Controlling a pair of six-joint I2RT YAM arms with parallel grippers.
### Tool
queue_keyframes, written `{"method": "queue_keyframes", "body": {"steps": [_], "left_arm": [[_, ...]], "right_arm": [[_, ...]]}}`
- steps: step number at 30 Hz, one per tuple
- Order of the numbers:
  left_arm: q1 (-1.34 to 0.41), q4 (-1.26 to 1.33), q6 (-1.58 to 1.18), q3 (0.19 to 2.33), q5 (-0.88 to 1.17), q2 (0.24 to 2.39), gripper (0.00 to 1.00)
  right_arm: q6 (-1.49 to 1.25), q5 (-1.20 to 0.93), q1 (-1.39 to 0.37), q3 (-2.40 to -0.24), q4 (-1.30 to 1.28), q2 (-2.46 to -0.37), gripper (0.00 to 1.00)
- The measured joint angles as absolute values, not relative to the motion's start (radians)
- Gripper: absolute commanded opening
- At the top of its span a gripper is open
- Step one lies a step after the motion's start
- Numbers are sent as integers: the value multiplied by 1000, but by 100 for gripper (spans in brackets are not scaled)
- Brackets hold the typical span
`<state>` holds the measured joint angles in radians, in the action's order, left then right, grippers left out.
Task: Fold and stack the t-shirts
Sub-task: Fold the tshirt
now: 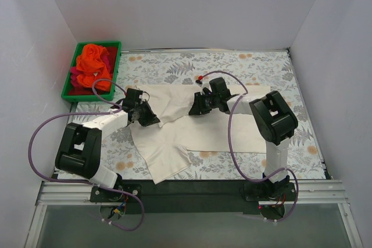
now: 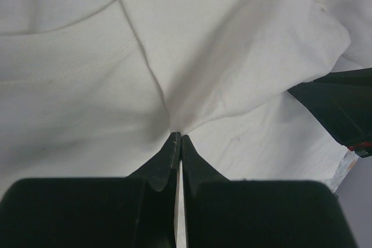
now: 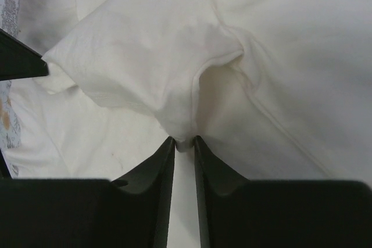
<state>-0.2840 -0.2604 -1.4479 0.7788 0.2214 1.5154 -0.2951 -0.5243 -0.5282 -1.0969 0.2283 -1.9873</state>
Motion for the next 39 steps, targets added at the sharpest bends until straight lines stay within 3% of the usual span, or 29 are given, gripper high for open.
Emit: {"method": "queue_keyframes", "body": {"steps": [4, 11, 14, 18, 22, 30, 39], "left_arm": [[-284, -260, -1448, 779, 221, 1515, 2], [-284, -262, -1448, 781, 221, 1515, 3], [-284, -265, -1447, 781, 221, 1515, 9], [-284, -273, -1446, 781, 225, 1515, 25], [-284, -286, -1444, 781, 221, 1513, 48], [-243, -300, -1445, 789, 165, 1504, 45], [-210, -305, -1410, 965, 90, 1632, 41]], "right_arm": [[-282, -529, -527, -1097, 229, -1991, 2], [-283, -533, -524, -1097, 199, -1972, 1], [-276, -531, -523, -1126, 115, -1958, 1], [-256, -522, -522, -1204, -24, -1958, 1], [-241, -505, -517, -1261, -142, -1958, 1], [-194, -447, -501, -1360, -344, -1963, 1], [-158, -421, -498, -1454, -450, -2012, 5]]}}
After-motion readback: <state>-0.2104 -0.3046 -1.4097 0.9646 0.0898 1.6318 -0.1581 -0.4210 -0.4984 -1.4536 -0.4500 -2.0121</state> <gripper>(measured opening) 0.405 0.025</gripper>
